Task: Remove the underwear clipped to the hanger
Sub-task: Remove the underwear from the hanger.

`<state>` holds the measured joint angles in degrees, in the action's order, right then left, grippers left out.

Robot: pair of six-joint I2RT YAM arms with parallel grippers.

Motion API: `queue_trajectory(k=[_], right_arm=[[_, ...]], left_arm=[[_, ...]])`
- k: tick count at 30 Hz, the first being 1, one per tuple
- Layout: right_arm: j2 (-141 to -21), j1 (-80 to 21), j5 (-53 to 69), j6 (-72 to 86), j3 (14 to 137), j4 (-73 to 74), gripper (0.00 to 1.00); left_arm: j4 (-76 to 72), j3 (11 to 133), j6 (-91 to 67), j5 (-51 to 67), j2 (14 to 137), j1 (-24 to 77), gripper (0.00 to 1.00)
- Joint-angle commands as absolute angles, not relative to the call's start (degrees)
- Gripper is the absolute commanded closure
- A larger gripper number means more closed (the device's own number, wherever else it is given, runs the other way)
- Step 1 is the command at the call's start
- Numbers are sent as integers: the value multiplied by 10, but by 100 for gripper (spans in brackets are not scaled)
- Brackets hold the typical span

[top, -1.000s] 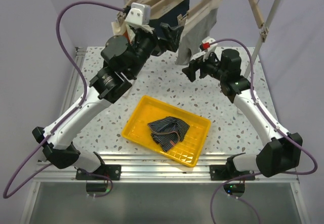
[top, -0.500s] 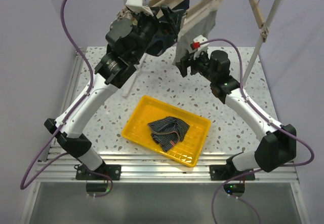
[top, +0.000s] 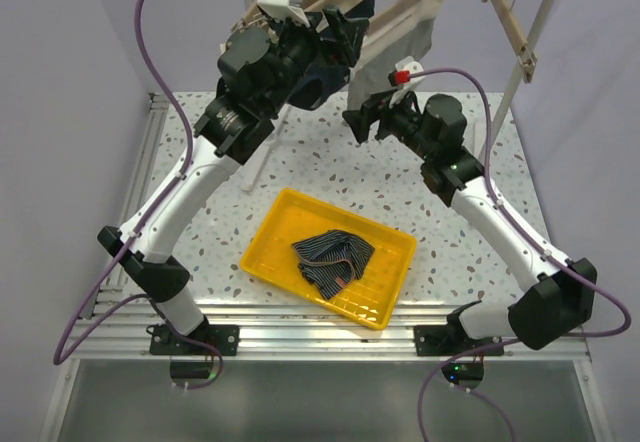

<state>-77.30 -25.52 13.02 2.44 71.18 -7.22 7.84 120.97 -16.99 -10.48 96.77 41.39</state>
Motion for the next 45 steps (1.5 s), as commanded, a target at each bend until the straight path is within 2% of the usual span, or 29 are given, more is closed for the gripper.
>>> queue_trajectory(k=[1,5,13,16,17,19,20,28,35,45], right_arm=[[-787,-264,110,56,764,-74,18],[-815,-281,69,74,794,-69,21],[-842,-308,17,83,811,-63,39],[-848,-308,-13,80,809,-62,51],[-850,-308,-24,74,809,-62,61],[-849,-308,-29,69,804,-66,70],[-848,-308,-29,62,799,-66,77],[-812,-297,-26,18,737,-75,99],[-788,-283,-15,-48,685,-78,100],[-782,-268,-9,-98,653,-99,100]], left_arm=[[58,1227,-183,-84,960,403,4],[57,1237,-194,-70,968,399,4],[58,1230,-202,-62,966,396,5],[55,1226,-204,-55,967,396,5],[54,1225,-206,-53,968,396,5],[50,1227,-206,-47,971,396,6],[50,1228,-205,-46,972,396,6],[37,1238,-200,-35,989,395,6],[27,1259,-213,-3,1032,390,6],[54,1336,-279,32,1113,388,14]])
